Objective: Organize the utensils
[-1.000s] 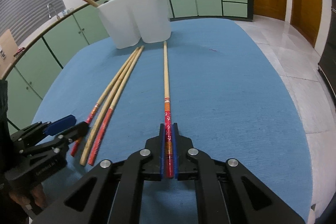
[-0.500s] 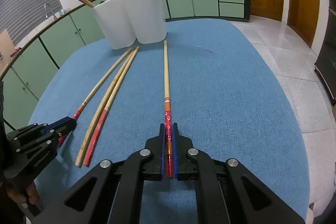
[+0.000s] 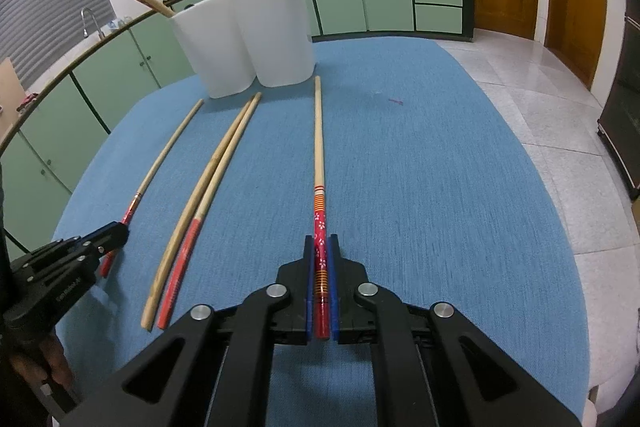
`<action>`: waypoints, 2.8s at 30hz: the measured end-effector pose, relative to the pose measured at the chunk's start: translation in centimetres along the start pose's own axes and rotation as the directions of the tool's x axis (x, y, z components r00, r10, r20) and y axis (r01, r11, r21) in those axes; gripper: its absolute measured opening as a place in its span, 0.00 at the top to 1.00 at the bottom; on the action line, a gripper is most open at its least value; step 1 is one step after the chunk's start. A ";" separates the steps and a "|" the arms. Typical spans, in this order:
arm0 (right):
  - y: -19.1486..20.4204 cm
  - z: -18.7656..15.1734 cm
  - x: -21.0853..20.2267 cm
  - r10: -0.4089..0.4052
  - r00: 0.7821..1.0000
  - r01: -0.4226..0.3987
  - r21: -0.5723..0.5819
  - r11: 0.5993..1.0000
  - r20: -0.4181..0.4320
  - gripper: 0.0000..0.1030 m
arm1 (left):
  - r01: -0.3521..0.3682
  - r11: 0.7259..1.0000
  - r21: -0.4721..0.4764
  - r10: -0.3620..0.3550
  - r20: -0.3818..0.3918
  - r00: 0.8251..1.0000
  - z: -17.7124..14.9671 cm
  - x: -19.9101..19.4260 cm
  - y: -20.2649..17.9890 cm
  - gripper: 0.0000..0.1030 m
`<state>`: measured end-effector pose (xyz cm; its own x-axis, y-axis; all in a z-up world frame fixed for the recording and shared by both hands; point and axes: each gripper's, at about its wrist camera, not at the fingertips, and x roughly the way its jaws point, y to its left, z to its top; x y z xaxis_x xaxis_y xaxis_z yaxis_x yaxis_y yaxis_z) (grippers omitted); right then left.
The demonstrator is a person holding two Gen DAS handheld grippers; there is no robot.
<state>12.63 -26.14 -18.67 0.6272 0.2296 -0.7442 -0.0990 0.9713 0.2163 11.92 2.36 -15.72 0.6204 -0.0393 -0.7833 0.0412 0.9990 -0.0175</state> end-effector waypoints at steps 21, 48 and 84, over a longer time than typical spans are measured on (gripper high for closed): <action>-0.6 -1.9 -2.4 0.054 0.998 -0.053 -0.006 0.999 0.032 0.67 | 0.102 0.995 0.009 -0.102 0.018 0.995 -2.4 -2.0 0.7 0.47; 0.9 -2.7 -2.0 0.000 1.000 0.000 -0.108 0.994 0.000 0.90 | 0.065 0.998 0.009 -0.065 0.002 0.998 -1.8 -1.1 0.7 0.54; -1.0 5.6 -11.6 0.061 0.962 -0.042 -0.078 0.996 0.265 0.94 | 0.099 0.993 0.064 -0.115 0.333 0.936 5.2 -14.0 -0.8 0.95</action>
<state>9.74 -30.12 -6.68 0.8020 0.2641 -0.5357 -0.1852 0.9627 0.1973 7.32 1.98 -1.51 0.8369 -0.1587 -0.5238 0.1527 0.9867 -0.0550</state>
